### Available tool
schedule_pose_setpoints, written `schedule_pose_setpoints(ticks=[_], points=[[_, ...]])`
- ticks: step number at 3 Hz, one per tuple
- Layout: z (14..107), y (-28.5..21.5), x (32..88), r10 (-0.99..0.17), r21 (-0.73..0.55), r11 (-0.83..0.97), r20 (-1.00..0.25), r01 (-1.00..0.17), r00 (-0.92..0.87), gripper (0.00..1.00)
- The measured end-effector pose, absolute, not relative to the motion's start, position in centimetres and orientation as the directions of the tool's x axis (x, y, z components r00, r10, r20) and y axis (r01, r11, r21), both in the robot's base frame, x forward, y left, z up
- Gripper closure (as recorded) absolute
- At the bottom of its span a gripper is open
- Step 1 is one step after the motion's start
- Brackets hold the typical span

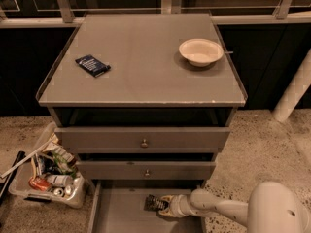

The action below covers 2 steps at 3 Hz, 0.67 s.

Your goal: Place rxbar chocolate into bottom drawer

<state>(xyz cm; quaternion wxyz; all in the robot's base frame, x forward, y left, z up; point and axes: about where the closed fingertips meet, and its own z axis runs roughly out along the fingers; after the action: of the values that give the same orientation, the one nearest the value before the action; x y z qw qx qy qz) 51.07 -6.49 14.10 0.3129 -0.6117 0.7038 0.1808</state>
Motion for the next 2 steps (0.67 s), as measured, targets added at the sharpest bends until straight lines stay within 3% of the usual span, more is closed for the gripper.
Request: schedule_pose_setpoints(ticks=[1,2], points=[[13.95,-6.44,50.99,-0.747,-0.125,0.187,-0.662,-0.974,-0.059,1.00],[13.95,-6.44,50.98,-0.747,-0.125,0.187,-0.662,-0.974,-0.059,0.81]])
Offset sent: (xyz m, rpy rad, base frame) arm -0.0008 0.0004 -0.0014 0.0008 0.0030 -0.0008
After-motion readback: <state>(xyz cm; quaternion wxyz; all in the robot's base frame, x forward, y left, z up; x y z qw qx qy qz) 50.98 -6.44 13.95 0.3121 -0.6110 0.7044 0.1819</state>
